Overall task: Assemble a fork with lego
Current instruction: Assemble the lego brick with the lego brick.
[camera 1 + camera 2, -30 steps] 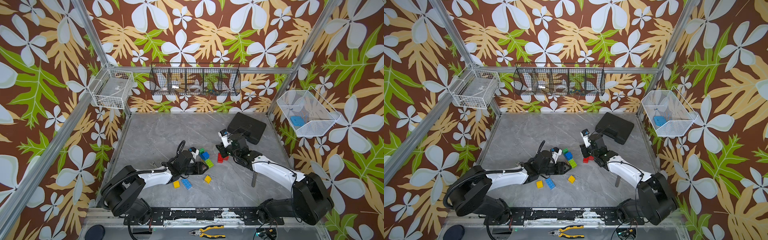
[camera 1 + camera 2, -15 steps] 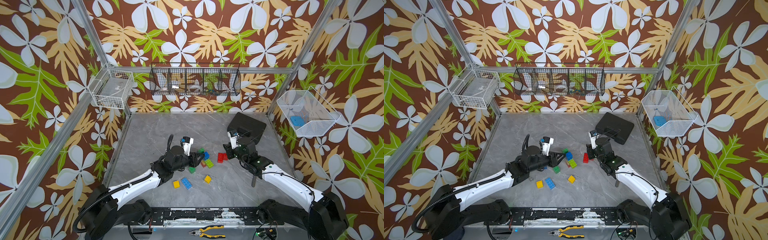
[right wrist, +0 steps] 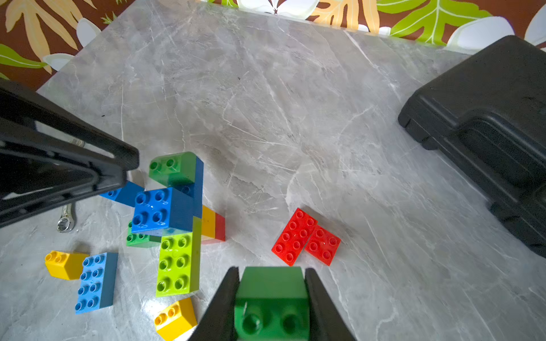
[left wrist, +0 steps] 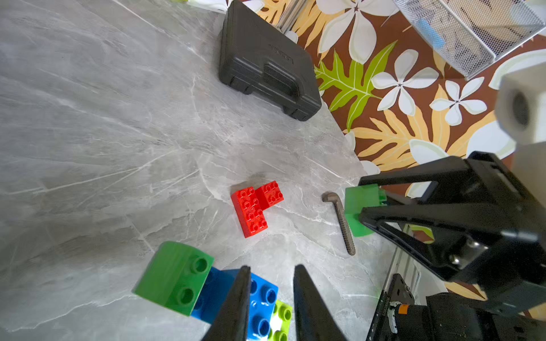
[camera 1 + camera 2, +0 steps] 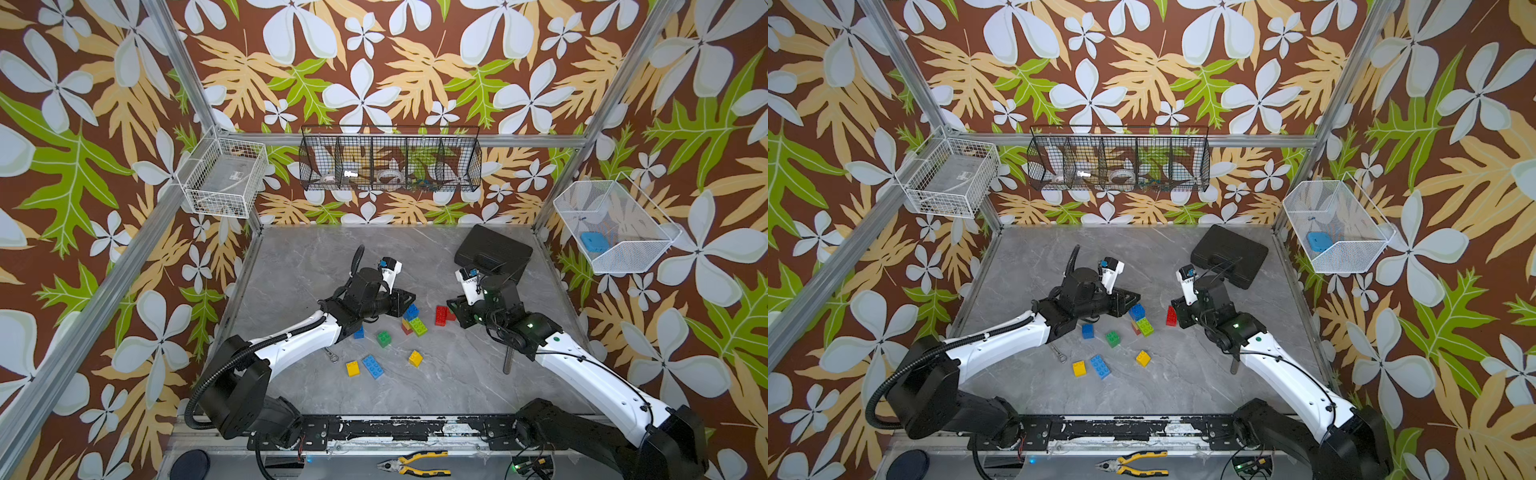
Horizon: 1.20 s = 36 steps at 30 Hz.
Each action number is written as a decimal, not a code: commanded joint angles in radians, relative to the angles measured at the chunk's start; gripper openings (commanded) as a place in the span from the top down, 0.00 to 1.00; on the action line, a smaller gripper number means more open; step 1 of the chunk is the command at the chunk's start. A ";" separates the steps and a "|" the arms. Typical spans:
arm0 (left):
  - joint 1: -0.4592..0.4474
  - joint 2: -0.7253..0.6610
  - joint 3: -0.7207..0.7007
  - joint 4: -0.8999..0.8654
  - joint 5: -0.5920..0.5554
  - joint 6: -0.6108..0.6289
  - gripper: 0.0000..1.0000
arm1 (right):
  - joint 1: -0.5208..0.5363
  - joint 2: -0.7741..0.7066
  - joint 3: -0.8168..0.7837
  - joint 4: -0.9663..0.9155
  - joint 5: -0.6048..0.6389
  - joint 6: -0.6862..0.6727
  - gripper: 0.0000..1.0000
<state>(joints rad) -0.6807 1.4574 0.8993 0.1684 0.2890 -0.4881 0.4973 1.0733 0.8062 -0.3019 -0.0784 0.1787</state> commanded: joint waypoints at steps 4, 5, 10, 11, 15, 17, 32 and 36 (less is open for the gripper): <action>0.006 0.026 0.020 0.000 0.005 0.025 0.76 | 0.006 0.005 0.014 -0.035 -0.006 0.001 1.00; 0.006 0.031 0.021 0.000 0.008 0.026 0.76 | 0.009 0.005 0.015 -0.034 -0.006 -0.001 1.00; 0.006 0.052 0.018 -0.002 0.027 0.032 0.78 | 0.008 0.002 0.018 -0.036 -0.006 0.000 1.00; 0.006 0.054 0.017 -0.004 0.029 0.035 0.79 | 0.009 0.000 0.018 -0.037 -0.007 0.002 1.00; 0.006 0.064 0.013 -0.006 0.038 0.037 0.79 | 0.012 -0.002 0.018 -0.041 -0.012 0.002 1.00; 0.006 0.066 0.011 -0.007 0.039 0.039 0.79 | 0.017 -0.003 0.020 -0.047 -0.015 -0.004 1.00; 0.006 0.075 -0.022 0.008 0.033 0.032 0.80 | 0.114 0.054 0.097 -0.173 -0.003 -0.080 1.00; 0.006 0.069 -0.030 0.010 0.025 0.032 0.80 | 0.132 0.075 0.106 -0.193 -0.048 -0.120 1.00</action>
<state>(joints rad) -0.6769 1.5276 0.8757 0.1917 0.3225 -0.4629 0.6197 1.1374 0.9020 -0.4641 -0.0967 0.0959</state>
